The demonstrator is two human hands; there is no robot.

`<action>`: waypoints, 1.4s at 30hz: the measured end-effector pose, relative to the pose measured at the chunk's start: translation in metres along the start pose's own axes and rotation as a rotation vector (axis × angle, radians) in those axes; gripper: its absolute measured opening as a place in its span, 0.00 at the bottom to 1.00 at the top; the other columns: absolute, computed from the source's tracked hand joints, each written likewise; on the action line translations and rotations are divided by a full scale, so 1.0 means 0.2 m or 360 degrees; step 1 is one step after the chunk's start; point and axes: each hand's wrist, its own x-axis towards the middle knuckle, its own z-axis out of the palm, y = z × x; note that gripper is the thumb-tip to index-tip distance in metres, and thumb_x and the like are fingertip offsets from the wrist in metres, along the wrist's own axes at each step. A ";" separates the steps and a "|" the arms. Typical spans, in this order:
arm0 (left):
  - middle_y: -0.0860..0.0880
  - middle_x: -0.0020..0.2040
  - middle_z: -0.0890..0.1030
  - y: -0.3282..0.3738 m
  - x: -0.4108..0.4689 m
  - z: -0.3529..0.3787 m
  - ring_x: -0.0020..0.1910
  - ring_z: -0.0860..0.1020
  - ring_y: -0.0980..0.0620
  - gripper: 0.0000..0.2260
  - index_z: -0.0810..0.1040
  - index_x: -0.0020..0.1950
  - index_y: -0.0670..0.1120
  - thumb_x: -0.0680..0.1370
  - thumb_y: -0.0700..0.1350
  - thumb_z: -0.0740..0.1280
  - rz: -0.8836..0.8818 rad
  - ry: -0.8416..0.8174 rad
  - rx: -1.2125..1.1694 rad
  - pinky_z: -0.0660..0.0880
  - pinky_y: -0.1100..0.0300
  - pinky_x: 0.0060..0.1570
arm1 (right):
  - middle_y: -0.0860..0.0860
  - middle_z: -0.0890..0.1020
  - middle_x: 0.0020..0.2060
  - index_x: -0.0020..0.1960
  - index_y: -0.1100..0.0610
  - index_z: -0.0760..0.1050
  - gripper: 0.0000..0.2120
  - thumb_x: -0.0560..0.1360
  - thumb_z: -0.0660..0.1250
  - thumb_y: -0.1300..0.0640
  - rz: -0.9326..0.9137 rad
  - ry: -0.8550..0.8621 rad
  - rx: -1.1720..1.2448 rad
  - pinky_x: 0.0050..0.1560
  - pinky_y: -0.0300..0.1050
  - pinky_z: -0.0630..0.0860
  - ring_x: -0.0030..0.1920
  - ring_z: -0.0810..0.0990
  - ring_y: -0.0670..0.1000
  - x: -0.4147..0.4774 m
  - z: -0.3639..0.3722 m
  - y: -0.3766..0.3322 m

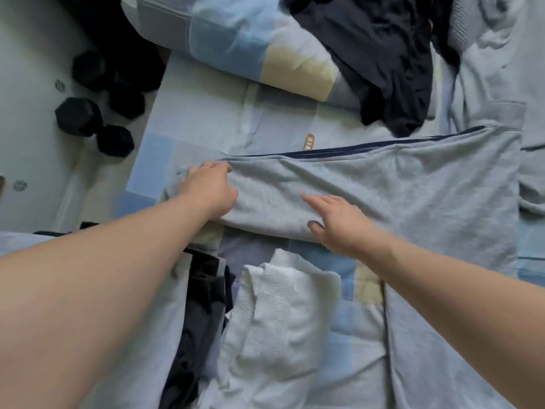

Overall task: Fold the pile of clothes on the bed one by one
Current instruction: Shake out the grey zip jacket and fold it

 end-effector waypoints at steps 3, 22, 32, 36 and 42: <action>0.44 0.74 0.68 -0.24 0.16 -0.02 0.72 0.66 0.39 0.33 0.64 0.77 0.51 0.74 0.56 0.70 -0.0213 -0.0040 -0.0112 0.67 0.46 0.68 | 0.51 0.60 0.79 0.82 0.47 0.53 0.33 0.79 0.61 0.51 -0.0084 0.0090 0.0038 0.75 0.55 0.61 0.78 0.58 0.56 0.30 0.10 -0.20; 0.47 0.49 0.80 -0.37 0.18 -0.01 0.46 0.78 0.50 0.13 0.77 0.48 0.45 0.71 0.47 0.77 -0.0489 -0.0235 -0.1354 0.73 0.56 0.43 | 0.49 0.74 0.72 0.74 0.53 0.71 0.21 0.84 0.59 0.47 0.0201 -0.0059 0.0903 0.64 0.39 0.66 0.71 0.71 0.48 0.47 -0.05 -0.56; 0.38 0.50 0.84 0.38 -0.26 -0.27 0.45 0.83 0.43 0.20 0.82 0.55 0.40 0.65 0.46 0.72 0.0066 -0.0391 -0.1701 0.79 0.51 0.47 | 0.49 0.80 0.65 0.69 0.46 0.74 0.31 0.82 0.43 0.32 0.0280 -0.0152 0.2384 0.68 0.52 0.72 0.67 0.77 0.52 -0.07 -0.41 -0.29; 0.41 0.44 0.82 0.94 -0.44 -0.23 0.44 0.81 0.41 0.14 0.80 0.44 0.44 0.60 0.45 0.67 0.0166 -0.0311 -0.1587 0.79 0.47 0.47 | 0.49 0.81 0.64 0.66 0.47 0.76 0.33 0.80 0.44 0.29 0.0333 -0.0113 0.2565 0.63 0.52 0.75 0.64 0.79 0.52 -0.38 -0.58 0.17; 0.51 0.36 0.77 1.85 -0.66 0.06 0.37 0.75 0.51 0.05 0.76 0.41 0.47 0.75 0.39 0.64 0.0292 -0.0190 -0.1433 0.68 0.61 0.33 | 0.51 0.82 0.64 0.71 0.51 0.74 0.39 0.77 0.46 0.26 0.0333 -0.0025 0.2782 0.67 0.56 0.74 0.62 0.82 0.55 -0.82 -0.75 0.96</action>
